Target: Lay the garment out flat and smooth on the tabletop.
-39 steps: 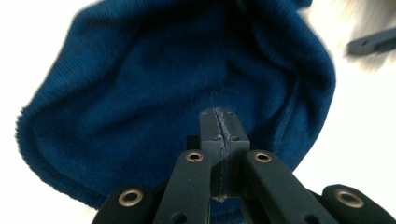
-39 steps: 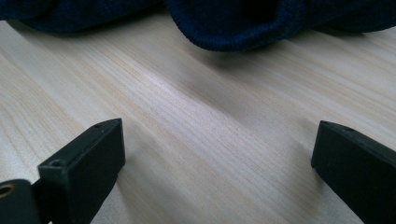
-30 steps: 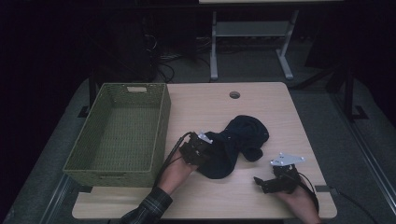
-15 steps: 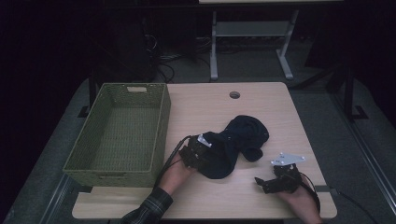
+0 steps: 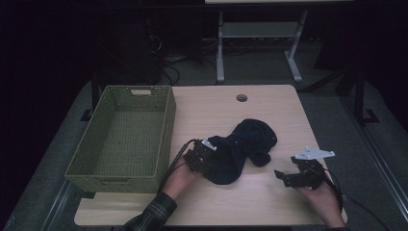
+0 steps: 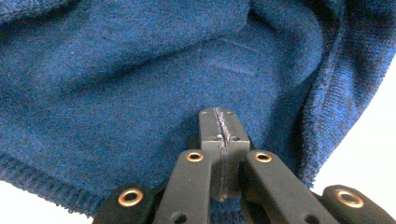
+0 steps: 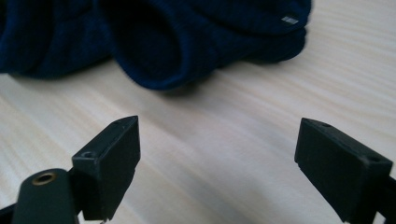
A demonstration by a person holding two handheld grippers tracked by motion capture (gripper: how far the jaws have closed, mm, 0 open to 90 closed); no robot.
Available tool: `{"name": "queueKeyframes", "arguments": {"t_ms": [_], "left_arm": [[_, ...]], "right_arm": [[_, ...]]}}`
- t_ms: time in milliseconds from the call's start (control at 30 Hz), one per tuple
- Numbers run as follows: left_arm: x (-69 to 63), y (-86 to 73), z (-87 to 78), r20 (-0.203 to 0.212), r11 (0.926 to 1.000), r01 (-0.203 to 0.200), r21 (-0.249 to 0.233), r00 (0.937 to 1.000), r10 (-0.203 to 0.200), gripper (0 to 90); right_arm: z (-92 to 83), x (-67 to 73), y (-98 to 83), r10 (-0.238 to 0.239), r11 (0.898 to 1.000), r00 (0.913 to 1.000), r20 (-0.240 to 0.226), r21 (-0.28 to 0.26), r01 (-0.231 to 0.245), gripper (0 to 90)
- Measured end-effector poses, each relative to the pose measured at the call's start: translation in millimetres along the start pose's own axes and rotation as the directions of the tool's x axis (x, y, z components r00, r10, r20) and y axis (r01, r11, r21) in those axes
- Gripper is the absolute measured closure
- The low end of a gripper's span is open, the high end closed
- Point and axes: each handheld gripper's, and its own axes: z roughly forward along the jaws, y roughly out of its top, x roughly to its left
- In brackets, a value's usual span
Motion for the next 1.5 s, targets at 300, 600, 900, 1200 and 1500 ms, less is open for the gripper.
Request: {"name": "queueKeyframes", "arguments": {"t_ms": [300, 600, 900, 1200, 1500], "left_arm": [[0.6, -1.2, 0.4, 0.011, 0.9998, 0.013, -0.015, 0.9999, -0.013, 90.0], [1.8, -1.1, 0.2, 0.016, 0.9998, 0.01, -0.015, 0.9998, -0.009, 90.0], [0.9, -0.9, 0.8, 0.014, 0.9997, 0.015, -0.021, 0.9998, -0.015, 90.0], [0.3, -0.7, 0.9, 0.015, 0.9995, 0.021, -0.022, 0.9997, -0.021, 90.0], [1.0, -0.4, 0.3, 0.013, 0.9999, 0.008, -0.011, 0.9999, -0.007, 90.0]], "right_arm": [[-1.2, -21.1, 21.4, 0.027, 1.0, 0.9994, 0.021, -0.011, -0.027, 17.4], [3.0, -41.8, 44.4, 0.061, 0.998, 0.9981, 0.011, -0.028, -0.061, 22.3], [12.2, -54.5, 66.5, 0.107, 0.993, 0.9925, -0.059, -0.053, -0.11, 32.2], [33.0, -70.6, 79.1, 0.115, 0.992, 0.992, -0.052, -0.053, -0.118, 40.5], [58.2, -78.2, 76.8, 0.089, 0.996, 0.9906, -0.103, 0.015, -0.088, 45.8]]}}
